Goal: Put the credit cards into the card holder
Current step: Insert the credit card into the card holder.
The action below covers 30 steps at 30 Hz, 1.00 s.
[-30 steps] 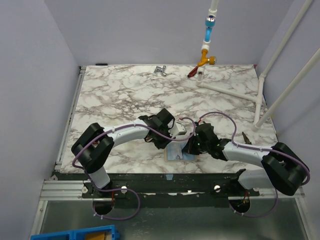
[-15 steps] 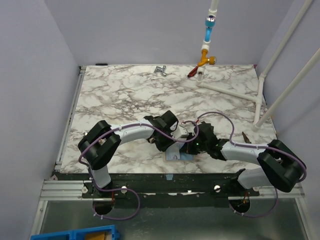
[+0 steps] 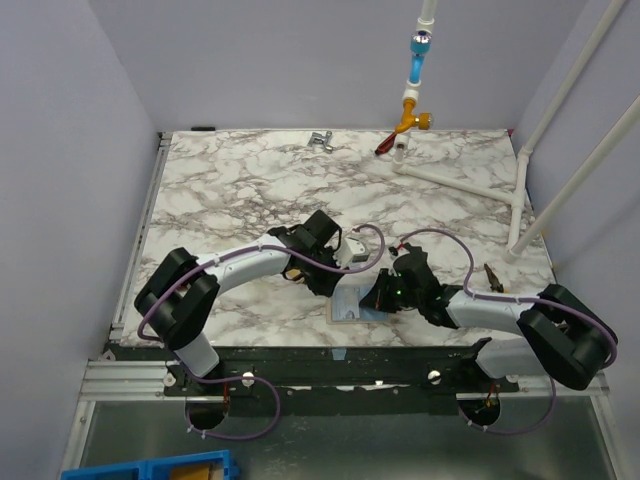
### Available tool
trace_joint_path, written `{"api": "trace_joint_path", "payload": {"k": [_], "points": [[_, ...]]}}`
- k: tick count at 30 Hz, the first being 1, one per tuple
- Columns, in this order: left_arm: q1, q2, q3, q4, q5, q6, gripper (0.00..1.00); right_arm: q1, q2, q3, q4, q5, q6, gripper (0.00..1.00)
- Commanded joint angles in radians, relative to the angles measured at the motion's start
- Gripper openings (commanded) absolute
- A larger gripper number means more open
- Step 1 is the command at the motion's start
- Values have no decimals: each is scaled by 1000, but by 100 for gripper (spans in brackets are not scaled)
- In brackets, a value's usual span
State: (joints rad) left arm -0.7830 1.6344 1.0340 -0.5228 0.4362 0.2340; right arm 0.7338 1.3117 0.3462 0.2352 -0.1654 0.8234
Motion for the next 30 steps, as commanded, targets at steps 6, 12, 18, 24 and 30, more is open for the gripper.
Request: {"api": "trace_joint_path", "payload": {"k": [6, 12, 18, 24, 30], "points": [[69, -47, -33, 155, 267, -224, 12, -17, 11, -29, 46, 5, 9, 1], [133, 42, -89, 242, 361, -387, 13, -36, -1, -46, 32, 14, 13, 1], [144, 81, -120, 235, 276, -434, 13, -36, 3, -5, -4, 7, -8, 1], [142, 159, -109, 231, 265, -440, 13, -35, 47, 20, 5, -36, -19, 1], [133, 184, -94, 222, 257, -432, 13, -11, 85, 64, -2, -55, -44, 1]]}}
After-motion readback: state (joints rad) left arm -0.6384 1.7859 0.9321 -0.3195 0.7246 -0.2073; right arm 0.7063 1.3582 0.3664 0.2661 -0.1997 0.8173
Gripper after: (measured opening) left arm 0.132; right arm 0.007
